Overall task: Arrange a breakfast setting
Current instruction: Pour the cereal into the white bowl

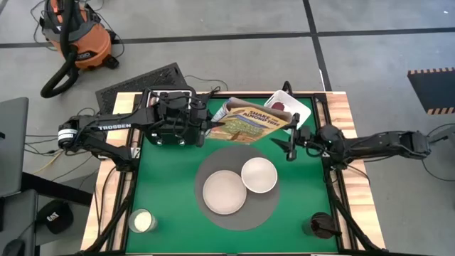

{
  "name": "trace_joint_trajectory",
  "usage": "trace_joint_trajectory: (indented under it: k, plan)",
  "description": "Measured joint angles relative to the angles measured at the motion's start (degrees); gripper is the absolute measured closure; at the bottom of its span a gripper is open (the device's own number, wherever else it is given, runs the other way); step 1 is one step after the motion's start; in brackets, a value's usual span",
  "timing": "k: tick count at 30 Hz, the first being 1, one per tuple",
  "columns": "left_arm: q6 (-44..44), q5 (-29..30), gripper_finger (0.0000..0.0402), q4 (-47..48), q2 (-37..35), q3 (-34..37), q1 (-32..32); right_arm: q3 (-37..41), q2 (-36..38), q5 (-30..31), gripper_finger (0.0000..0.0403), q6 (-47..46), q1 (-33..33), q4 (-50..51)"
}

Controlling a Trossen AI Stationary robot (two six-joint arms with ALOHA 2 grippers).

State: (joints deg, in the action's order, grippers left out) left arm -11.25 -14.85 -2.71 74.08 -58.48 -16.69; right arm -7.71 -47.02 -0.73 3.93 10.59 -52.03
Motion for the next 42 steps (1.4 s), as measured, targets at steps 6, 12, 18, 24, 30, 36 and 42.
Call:
trace_joint_trajectory:
  k: [6, 12, 18, 24, 30, 36, 42]
  plan:
    - [0.2, -1.3, 0.0401, -1.7, 0.0, 0.0, 0.0, -5.8, -6.5, -1.0, 0.0111, 2.2, 0.0, 0.2]
    - [0.1, -1.4, 0.0401, -2.2, 0.0, 0.0, 0.2, -10.1, -12.7, -1.0, 0.0116, 2.9, 0.1, 0.5]
    - [0.1, -1.4, 0.0401, -3.5, 0.0, 0.0, 0.2, -13.1, -17.5, -1.0, 0.0194, 4.3, -0.5, 1.1]
    - [1.0, -1.3, 0.0401, -3.8, 0.0, 0.0, 0.2, -13.6, -18.5, -1.0, 0.0361, 7.1, -0.3, 0.8]
    - [2.8, 3.0, 0.0364, -3.0, -0.7, 0.0, -0.1, -13.6, -15.8, -0.3, 0.0368, 8.4, -0.3, 3.0]
    - [2.5, 5.7, 0.0276, 8.3, -3.9, -0.2, -0.9, -13.5, -9.2, 2.4, 0.0381, 8.7, -0.3, 10.8]
    - [4.1, 4.7, 0.0216, 14.1, -7.8, 3.2, -1.6, -13.5, -2.3, 2.4, 0.0381, 8.6, -0.3, 14.1]
